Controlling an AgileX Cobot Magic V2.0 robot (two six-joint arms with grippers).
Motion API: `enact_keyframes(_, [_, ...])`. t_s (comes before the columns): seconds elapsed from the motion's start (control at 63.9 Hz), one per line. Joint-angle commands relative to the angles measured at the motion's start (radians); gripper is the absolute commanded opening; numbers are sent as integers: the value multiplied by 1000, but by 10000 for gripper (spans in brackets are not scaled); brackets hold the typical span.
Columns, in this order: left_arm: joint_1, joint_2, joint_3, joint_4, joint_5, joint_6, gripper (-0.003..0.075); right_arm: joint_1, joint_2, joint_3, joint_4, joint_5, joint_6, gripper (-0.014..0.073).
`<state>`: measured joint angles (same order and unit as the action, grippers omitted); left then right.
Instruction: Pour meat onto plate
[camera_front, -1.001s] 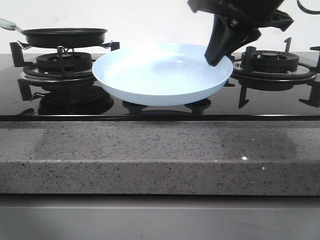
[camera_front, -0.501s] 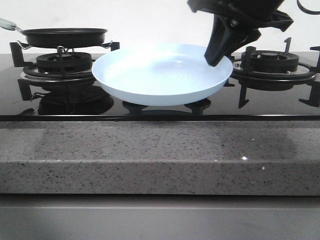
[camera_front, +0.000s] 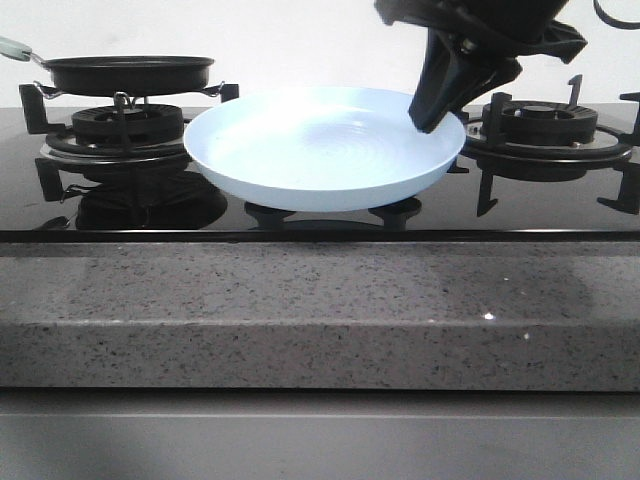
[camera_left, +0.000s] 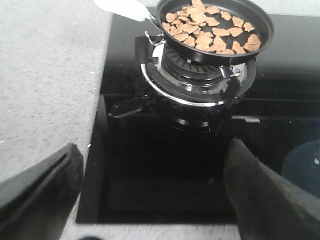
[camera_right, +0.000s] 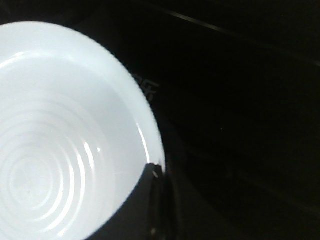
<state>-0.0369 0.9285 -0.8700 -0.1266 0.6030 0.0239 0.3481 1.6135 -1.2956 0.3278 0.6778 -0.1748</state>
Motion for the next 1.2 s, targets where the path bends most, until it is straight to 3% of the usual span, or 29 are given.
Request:
enact_keyframes(0.0, [20, 76, -81, -42, -30, -3, 566, 1, -37, -25, 4, -30, -10, -68])
enact_keyframes(0.125, [68, 168, -144, -101, -26, 9, 566, 1, -37, -25, 4, -30, -10, -68])
enact_keyframes(0.235, [127, 237, -195, -222, -26, 97, 566, 1, -37, -25, 4, -30, -10, -68])
enact_keyframes(0.641, [362, 459, -297, -904, 55, 549, 566, 1, -37, -25, 4, -30, -10, -68])
enact_keyframes(0.97, [379, 675, -359, -1332, 164, 734, 566, 1, -37, -25, 4, -30, -10, -68])
enact_keyframes(1.189, [379, 813, -466, -1442, 247, 734, 566, 1, -37, -25, 4, -30, -10, -68])
